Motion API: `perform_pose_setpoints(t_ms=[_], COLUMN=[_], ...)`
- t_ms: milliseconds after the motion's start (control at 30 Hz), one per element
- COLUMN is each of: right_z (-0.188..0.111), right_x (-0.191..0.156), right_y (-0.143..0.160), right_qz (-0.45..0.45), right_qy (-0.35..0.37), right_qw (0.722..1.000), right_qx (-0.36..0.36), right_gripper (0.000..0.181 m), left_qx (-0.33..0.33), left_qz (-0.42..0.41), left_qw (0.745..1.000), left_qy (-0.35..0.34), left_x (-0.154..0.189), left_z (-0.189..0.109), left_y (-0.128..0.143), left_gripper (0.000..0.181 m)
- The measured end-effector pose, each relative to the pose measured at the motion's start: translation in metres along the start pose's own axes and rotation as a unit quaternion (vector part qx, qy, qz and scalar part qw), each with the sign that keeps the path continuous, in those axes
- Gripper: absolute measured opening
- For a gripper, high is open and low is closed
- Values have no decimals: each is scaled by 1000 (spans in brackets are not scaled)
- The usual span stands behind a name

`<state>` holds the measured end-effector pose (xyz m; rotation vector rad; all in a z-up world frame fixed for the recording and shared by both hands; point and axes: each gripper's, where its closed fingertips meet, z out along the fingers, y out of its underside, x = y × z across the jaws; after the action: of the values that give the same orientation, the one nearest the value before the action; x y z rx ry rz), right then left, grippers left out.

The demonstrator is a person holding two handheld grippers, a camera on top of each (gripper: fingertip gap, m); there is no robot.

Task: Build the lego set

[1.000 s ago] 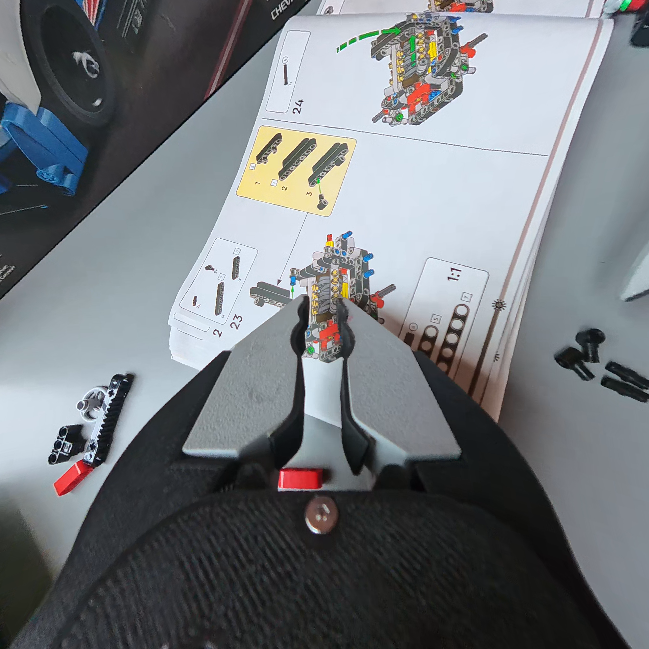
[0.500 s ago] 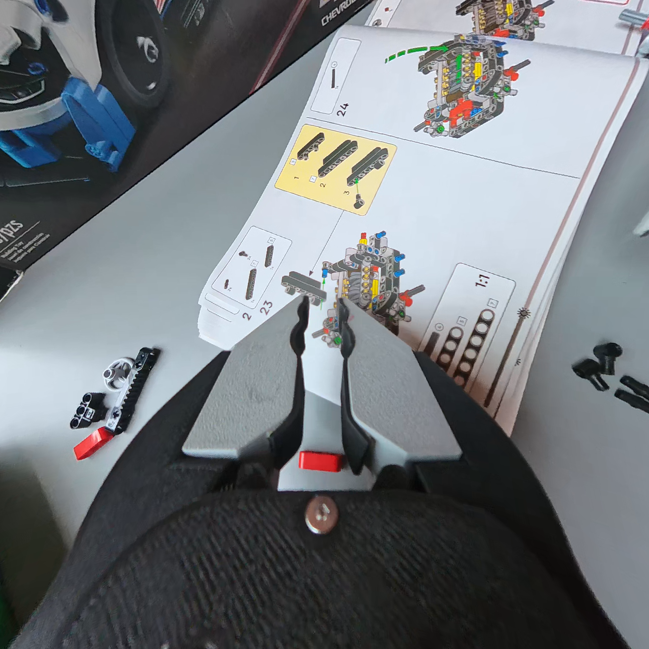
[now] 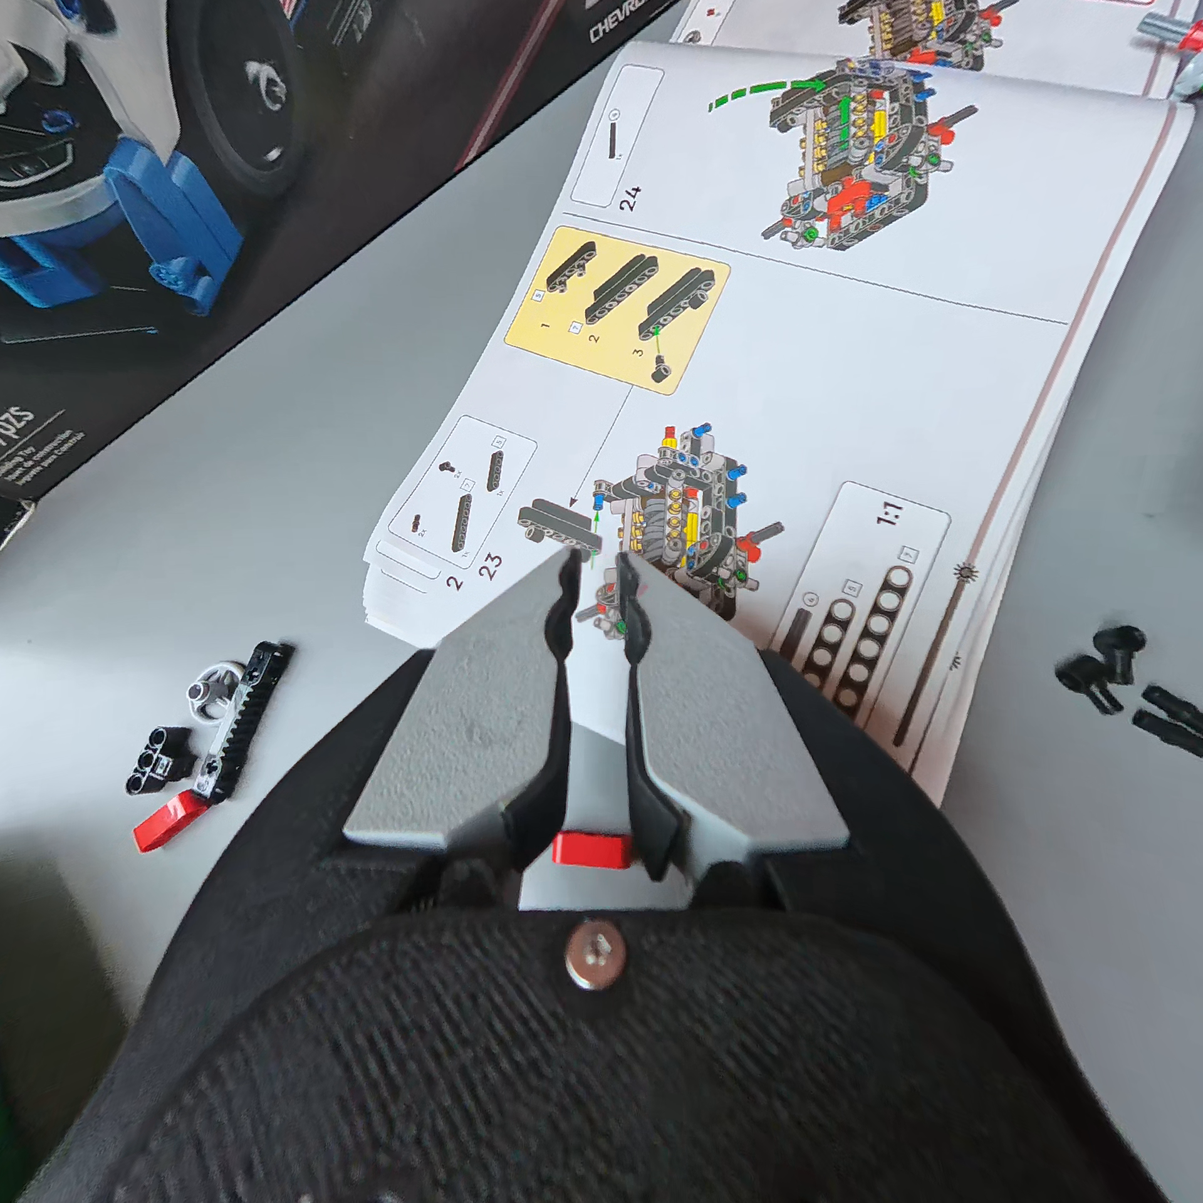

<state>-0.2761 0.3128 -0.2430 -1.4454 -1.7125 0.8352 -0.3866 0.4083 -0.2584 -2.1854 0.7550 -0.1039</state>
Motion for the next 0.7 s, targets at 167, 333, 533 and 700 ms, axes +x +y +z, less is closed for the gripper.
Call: perform_pose_setpoints(t_ms=[167,333,533,700], right_z=[-2,-7,-9,-6], right_x=[-26,-42,-56,-61], right_y=[-7,-4,3,12], right_qz=[-19,-39,-58,-75], right_qy=[-69,-117,-149,-155], right_qw=[997,992,987,984], right_qx=[12,2,-17,-41], right_gripper=[5,10,15,16], left_qx=[0,0,-3,-2], left_qz=[4,3,6,5], left_qw=[1000,1000,1000,1000], left_qy=[3,5,8,8], left_x=[2,2,2,1], left_z=[0,1,4,6], left_y=[0,0,1,1], left_gripper=[6,5,6,5])
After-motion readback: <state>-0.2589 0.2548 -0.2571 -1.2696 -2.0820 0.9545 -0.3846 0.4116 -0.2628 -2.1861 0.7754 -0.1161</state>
